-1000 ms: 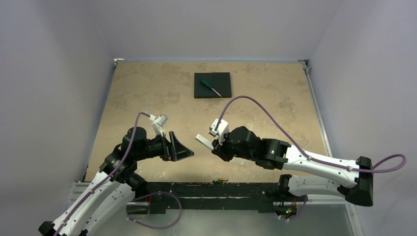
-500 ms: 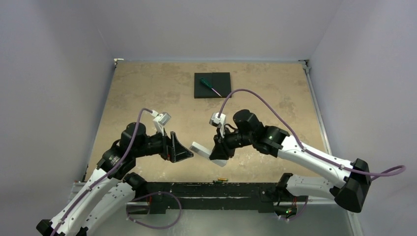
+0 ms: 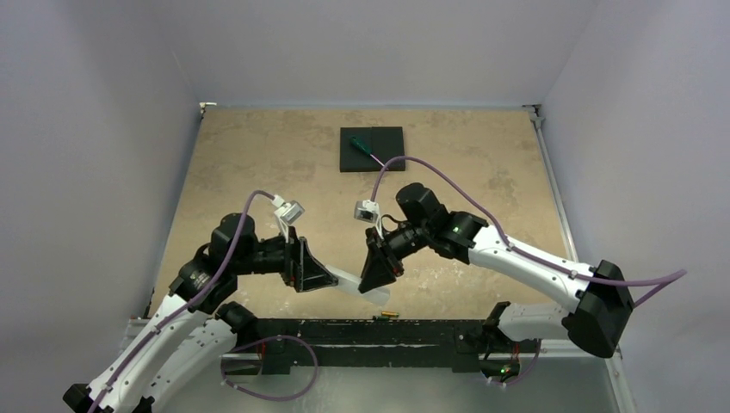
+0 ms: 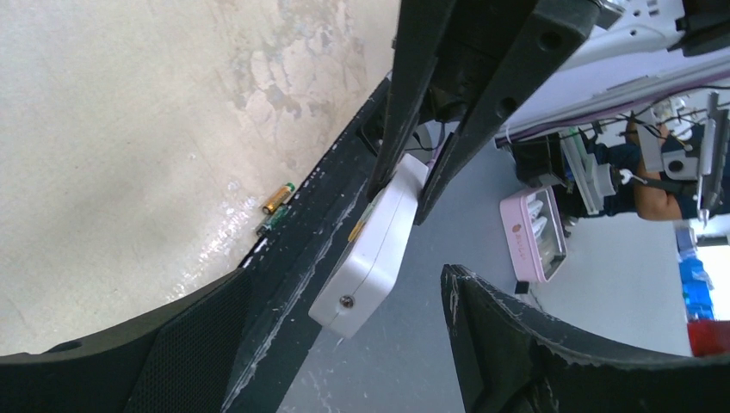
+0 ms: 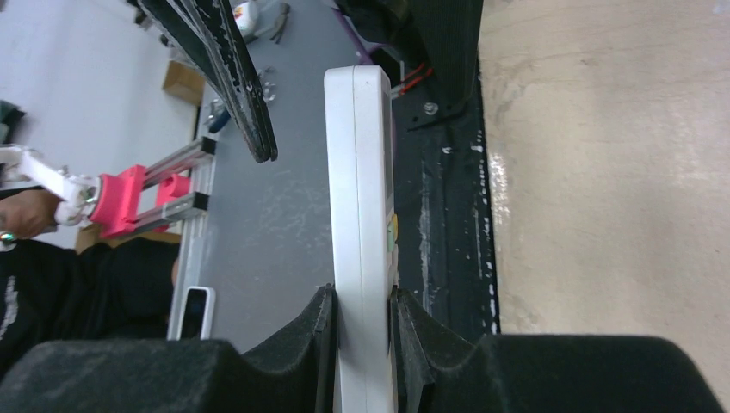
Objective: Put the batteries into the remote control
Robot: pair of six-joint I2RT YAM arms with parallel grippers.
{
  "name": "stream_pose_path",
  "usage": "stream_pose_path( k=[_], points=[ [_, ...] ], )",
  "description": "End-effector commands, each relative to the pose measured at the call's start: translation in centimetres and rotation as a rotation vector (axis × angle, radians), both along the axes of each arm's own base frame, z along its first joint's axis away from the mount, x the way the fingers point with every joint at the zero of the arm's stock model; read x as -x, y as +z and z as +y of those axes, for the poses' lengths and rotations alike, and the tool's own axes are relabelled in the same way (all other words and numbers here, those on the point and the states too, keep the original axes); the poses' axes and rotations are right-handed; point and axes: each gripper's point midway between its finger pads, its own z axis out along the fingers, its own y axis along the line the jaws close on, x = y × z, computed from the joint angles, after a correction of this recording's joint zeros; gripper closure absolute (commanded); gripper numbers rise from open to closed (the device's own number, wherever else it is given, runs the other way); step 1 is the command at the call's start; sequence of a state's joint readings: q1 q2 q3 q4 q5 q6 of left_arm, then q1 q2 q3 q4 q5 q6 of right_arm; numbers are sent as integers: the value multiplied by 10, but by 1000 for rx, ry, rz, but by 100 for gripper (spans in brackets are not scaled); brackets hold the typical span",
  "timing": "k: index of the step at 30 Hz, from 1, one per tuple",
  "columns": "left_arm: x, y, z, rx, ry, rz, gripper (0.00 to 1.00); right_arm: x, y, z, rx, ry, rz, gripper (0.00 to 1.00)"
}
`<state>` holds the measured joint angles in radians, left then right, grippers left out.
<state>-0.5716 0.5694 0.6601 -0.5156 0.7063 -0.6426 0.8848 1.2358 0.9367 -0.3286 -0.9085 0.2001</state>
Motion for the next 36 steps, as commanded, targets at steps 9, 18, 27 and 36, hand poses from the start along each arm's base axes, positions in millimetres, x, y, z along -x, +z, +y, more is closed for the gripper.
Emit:
stream_pose_path(
  k=[9,18,27,36],
  points=[
    [20,36,-6,125,-132,-91,42,3,48,16,-157,102,51,100],
    [21,38,-8,142,-149,-91,67,3,48,17,-157,109,66,100],
    [17,37,-12,175,-134,-73,100,1,43,18,-136,101,64,93],
    [13,35,-9,187,-72,-72,100,-13,35,13,-103,-23,-10,57]
  ],
)
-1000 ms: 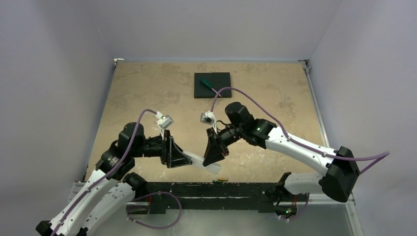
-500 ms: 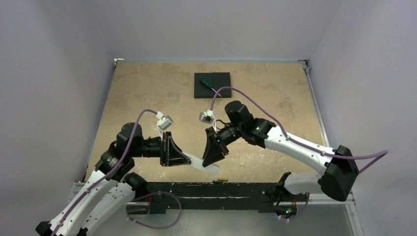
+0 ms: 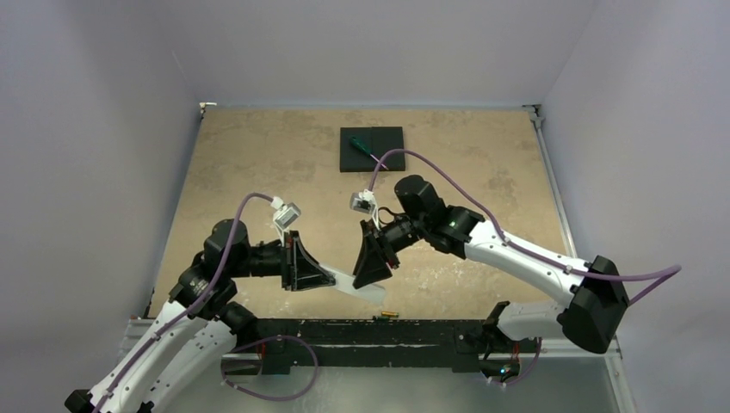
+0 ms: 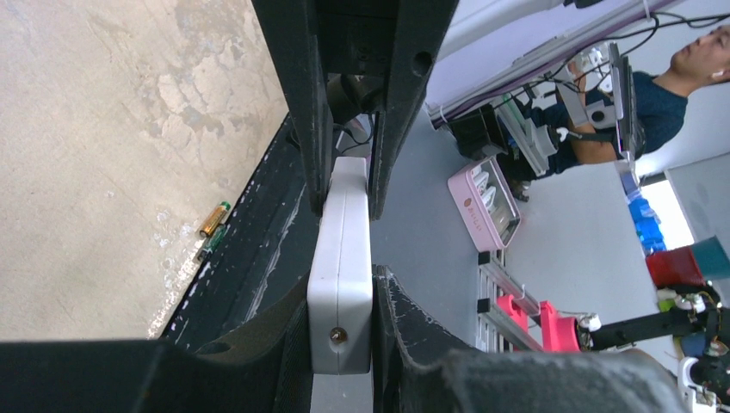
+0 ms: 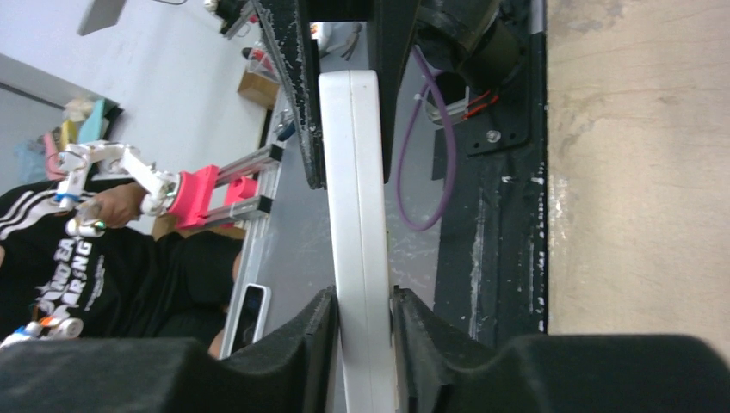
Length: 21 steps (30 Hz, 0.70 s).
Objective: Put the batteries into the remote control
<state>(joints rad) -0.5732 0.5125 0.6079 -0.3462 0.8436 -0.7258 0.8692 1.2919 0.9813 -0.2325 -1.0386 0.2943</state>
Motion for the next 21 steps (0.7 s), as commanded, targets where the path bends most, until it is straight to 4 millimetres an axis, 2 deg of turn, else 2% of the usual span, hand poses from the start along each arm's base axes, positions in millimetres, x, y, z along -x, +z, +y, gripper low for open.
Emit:
stream_pose_path(
  k=[1,4,9,14,17,21],
  points=[
    [-7,9,0,42,51,-22,100,-16,9,-1,-19,-110,-99,53],
    [-10,5,2,35,86,-11,100,-26,6,-5,-1,-195,-129,47],
    [-15,2,5,37,146,2,100,-45,8,-17,10,-380,-168,43],
    [-21,-3,9,36,204,16,100,-65,15,-37,5,-605,-193,38],
    [-26,-7,13,32,258,24,100,-76,7,-52,49,-723,-206,35],
    [-32,-7,18,44,321,29,100,-71,1,-60,27,-750,-182,33]
  ],
)
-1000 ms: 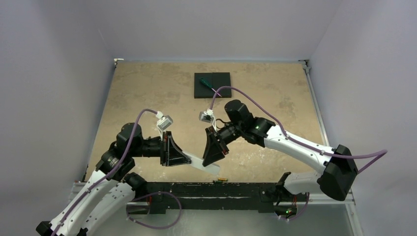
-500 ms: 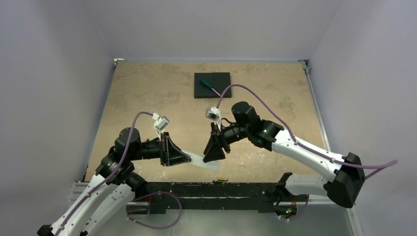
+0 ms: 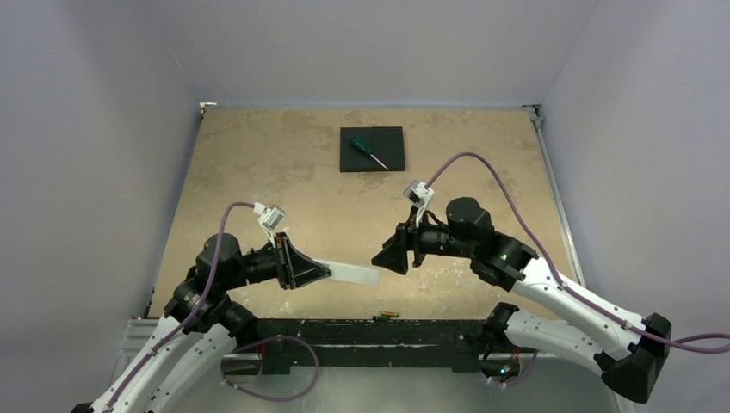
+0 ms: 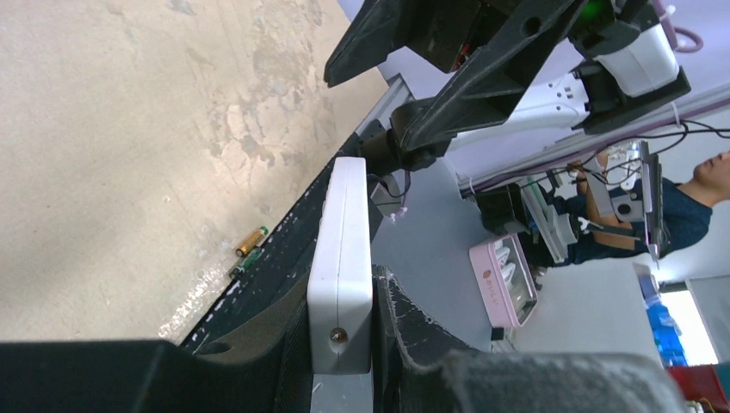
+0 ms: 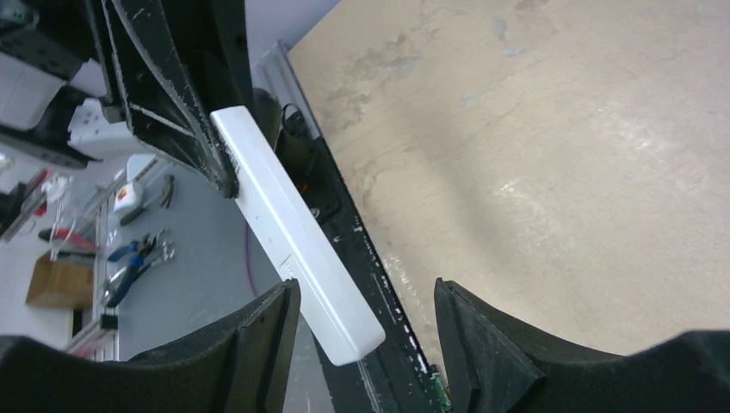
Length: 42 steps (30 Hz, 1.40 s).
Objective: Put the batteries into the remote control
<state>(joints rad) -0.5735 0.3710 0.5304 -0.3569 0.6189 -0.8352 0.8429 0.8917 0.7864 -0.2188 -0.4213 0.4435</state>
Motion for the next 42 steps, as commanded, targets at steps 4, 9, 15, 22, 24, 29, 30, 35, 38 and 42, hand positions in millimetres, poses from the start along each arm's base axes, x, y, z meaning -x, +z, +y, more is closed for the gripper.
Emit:
stream_pose_path(
  k=[4,9,15,22,24,29,30,35,38,42],
  points=[
    [-18,0,10,27,154,12,100,-8,-5,-15,-53,-142,28,32],
    [-22,-5,12,56,192,36,100,-8,1,-18,-126,-195,58,29],
    [-26,-7,16,112,246,60,100,-12,-10,-12,-158,-219,122,29],
    [-26,-9,18,173,273,81,100,-16,-19,3,-235,-227,206,30],
    [-25,-8,18,184,275,85,100,-16,-18,6,-255,-220,219,30],
    [-25,-6,17,213,270,91,100,-12,-15,19,-270,-184,232,30],
    [-26,-7,17,214,271,95,100,-11,-15,21,-267,-180,234,30],
    [-26,-5,16,226,268,95,100,-11,-13,28,-266,-177,234,30],
    [-26,-4,15,239,263,97,100,-10,-11,32,-268,-174,233,30],
    [-26,-5,14,239,258,99,100,-10,-6,35,-274,-177,228,32]
  ],
)
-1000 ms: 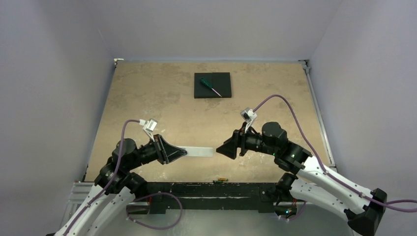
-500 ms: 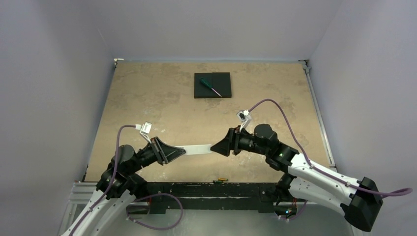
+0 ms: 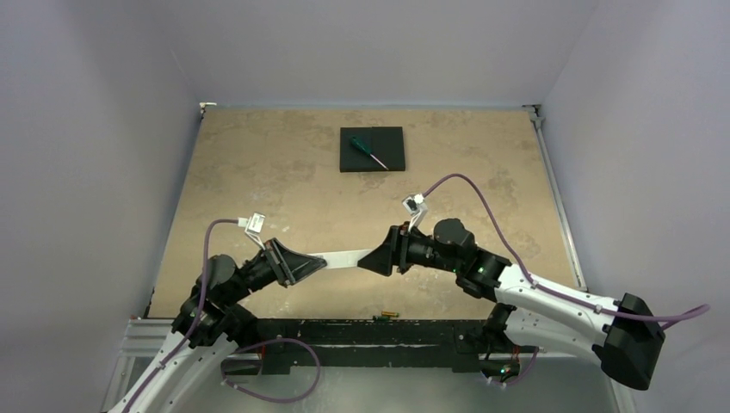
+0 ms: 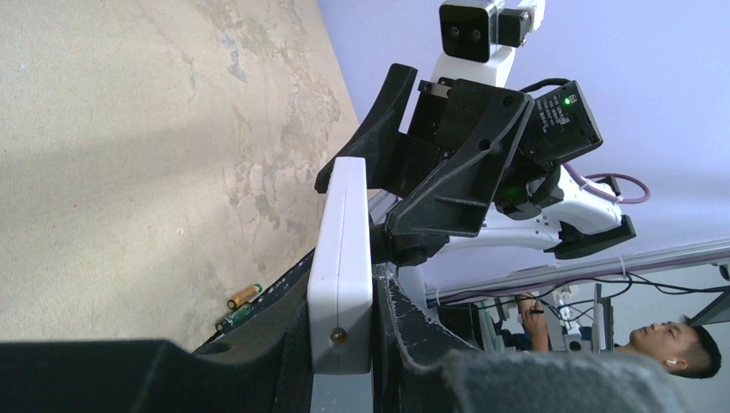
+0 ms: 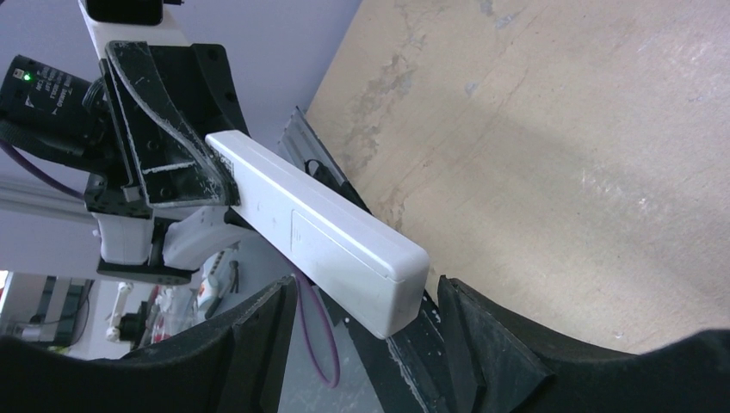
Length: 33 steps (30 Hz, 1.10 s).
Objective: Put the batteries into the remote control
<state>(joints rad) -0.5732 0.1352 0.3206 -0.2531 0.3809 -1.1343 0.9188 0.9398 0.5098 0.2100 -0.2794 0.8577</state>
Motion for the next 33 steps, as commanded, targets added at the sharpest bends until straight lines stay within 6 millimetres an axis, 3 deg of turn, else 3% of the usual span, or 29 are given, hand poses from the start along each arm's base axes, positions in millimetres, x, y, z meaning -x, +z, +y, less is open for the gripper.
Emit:
stream_pose_path(
  k=[1,15,25,33],
  points=[
    [0,15,-1,49,-5,-45,100,-8,38,9,-87,-27,-59,33],
    [2,9,0,36,-9,-39,100,-8,41,7,-125,-55,-47,48],
    [2,10,0,43,-5,-36,100,-6,37,2,-130,-61,-45,77],
    [0,10,1,55,7,-27,100,-4,34,-4,-122,-73,-52,86]
  ],
)
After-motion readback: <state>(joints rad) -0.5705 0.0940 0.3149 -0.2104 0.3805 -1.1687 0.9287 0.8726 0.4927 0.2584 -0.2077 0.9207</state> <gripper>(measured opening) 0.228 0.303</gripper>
